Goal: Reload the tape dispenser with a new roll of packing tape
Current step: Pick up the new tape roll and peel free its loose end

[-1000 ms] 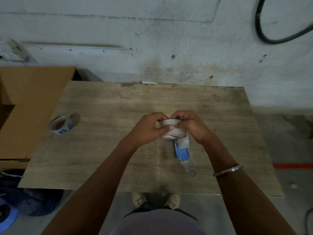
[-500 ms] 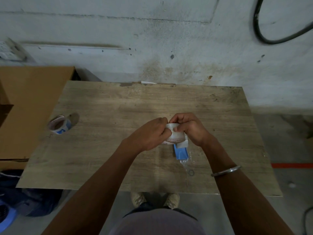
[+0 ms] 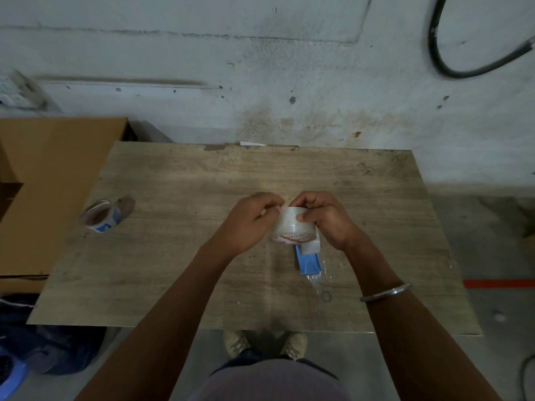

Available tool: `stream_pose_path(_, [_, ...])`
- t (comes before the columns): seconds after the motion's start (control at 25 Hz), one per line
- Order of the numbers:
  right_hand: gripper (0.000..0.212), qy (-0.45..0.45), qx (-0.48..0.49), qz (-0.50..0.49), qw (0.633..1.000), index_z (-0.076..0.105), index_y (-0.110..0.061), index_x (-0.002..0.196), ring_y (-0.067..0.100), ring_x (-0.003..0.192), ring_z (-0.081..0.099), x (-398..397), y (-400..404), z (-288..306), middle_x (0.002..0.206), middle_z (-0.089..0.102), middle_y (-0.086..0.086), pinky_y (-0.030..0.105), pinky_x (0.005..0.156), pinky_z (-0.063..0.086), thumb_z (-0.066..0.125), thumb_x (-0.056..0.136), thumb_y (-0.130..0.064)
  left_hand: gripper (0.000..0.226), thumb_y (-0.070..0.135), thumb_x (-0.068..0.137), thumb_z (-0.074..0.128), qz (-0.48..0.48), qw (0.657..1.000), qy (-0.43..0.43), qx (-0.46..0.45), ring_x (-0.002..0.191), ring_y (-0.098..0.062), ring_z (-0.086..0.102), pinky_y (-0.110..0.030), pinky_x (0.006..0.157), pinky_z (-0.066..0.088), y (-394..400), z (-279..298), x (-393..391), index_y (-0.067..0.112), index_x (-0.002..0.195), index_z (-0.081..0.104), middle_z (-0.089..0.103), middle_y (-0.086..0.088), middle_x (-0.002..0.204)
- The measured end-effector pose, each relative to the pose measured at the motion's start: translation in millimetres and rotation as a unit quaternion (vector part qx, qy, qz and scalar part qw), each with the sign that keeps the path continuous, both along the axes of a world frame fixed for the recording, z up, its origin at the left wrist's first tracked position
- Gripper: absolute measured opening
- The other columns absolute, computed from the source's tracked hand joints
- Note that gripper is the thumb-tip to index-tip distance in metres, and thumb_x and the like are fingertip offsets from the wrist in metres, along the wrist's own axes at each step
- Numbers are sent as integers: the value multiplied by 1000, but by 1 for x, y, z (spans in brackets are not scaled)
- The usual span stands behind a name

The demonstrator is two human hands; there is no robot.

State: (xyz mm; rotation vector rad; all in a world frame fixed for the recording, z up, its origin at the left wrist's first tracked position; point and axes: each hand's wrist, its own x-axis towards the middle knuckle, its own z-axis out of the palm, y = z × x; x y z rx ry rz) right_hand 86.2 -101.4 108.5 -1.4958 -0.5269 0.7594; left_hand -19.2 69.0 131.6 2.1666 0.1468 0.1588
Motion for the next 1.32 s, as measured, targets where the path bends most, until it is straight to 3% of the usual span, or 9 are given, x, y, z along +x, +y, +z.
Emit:
stream_pose_path(0.12, [27,1,3,-21,1000,67,6,89,28,73,62,3,-3,1,80,67,17,32,63,48,61,65,-4,17,15,91,66,85,989,-69,-97,90,-6,65,-15,75,50,-4,3,-2,19,106,73,70,9,103])
stream_pose_path(0.28, [28,-27,0,-34,999,66,10,92,30,77,64,1,1,5,84,68,21,32,65,52,60,68,-3,24,22,78,81,71,995,-73,14,78,-6,64,-19,72,53,-12,2,1,16,101,77,68,7,95])
stream_pose_path(0.56, [18,-100,-36,-81,991,70,-5,85,22,76,65,-8,5,6,87,70,19,35,68,51,64,68,-6,6,13,84,71,143,972,-121,139,64,-10,56,-24,62,44,-28,-1,2,9,81,73,65,-2,76])
stream_pose_path(0.8, [17,-123,-41,-106,986,70,-7,86,17,75,65,-16,7,-1,83,71,10,33,69,51,65,70,-5,7,4,92,50,69,969,-45,234,72,-17,45,-30,61,38,-35,-9,7,-1,91,54,54,-17,91])
stream_pose_path(0.88, [19,-108,-32,-113,987,70,-5,88,12,74,64,-17,7,1,81,70,5,26,66,50,65,69,-6,7,7,95,47,102,979,-15,174,74,-13,45,-21,64,35,-32,-9,5,3,96,53,52,-10,95])
stream_pose_path(0.96, [20,-80,-14,-126,989,69,-5,89,13,74,63,-16,5,4,82,69,5,25,64,49,65,69,-6,18,14,101,42,191,979,10,72,68,-6,45,-14,57,32,-24,-5,4,13,84,51,52,1,82])
stream_pose_path(1.12, [17,-59,-2,-128,990,68,-6,90,17,76,61,-11,0,6,85,67,7,29,64,48,66,74,0,42,22,103,44,201,979,-7,22,48,-7,49,-25,50,40,-14,-5,0,17,62,49,52,3,56])
stream_pose_path(1.2, [17,-61,-10,-130,990,67,-5,91,17,75,61,-11,0,6,85,67,7,32,63,48,65,77,6,29,23,98,54,208,977,-35,-15,58,-12,65,-35,59,56,-11,-11,0,11,75,67,66,1,63])
stream_pose_path(1.32, [17,-51,-11,-140,989,66,-7,90,18,72,61,-8,-4,7,81,67,4,33,59,47,66,74,-1,12,9,89,69,231,960,-37,-153,74,-14,73,-38,75,61,-6,-9,-1,17,95,76,75,1,79])
